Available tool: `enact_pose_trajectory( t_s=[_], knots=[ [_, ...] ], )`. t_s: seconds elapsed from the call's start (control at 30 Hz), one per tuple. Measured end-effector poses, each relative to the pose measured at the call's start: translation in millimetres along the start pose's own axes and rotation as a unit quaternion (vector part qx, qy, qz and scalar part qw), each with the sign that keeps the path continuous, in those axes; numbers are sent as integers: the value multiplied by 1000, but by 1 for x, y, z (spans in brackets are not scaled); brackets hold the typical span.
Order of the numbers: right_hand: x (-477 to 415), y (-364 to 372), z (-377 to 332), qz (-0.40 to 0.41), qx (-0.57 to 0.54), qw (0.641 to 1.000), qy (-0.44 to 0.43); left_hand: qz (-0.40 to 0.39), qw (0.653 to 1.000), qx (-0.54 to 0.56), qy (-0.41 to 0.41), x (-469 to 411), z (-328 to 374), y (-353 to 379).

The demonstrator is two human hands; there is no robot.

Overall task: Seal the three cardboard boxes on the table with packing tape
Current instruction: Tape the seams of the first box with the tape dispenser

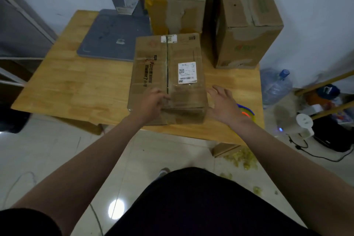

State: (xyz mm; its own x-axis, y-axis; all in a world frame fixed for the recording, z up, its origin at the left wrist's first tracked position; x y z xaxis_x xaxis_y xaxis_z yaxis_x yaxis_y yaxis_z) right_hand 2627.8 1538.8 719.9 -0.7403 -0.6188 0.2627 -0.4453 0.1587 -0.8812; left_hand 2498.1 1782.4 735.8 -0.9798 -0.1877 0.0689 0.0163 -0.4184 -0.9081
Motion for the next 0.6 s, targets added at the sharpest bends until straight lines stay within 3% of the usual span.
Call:
enact_pose_trajectory(
  t_s=[0.13,0.23,0.4,0.6],
  knots=[
    [3,16,-47,36,43,991,-121,-24,999,33,6,39,-14,1],
    [7,34,-79,0,37,983,-178,-58,998,22,25,49,-18,11],
    [6,72,-114,-80,55,984,-152,-66,997,-27,43,47,-20,26],
    [17,80,-98,-51,85,987,-128,-86,993,-27,72,52,-41,29]
  ],
)
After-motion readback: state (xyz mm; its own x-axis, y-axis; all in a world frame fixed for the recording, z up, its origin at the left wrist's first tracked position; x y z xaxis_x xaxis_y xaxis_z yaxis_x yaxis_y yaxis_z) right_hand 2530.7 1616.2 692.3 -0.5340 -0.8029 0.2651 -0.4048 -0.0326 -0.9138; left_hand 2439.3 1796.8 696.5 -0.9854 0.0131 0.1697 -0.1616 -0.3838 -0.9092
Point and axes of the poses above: each hand's wrist, its own x-axis away from the middle knuckle, its own y-axis out of the palm, z = x × y, the point moved 2 cm from there along -x, towards the middle knuckle, and after that the axes turned 1 degree about -y, right-handed, at the moved point
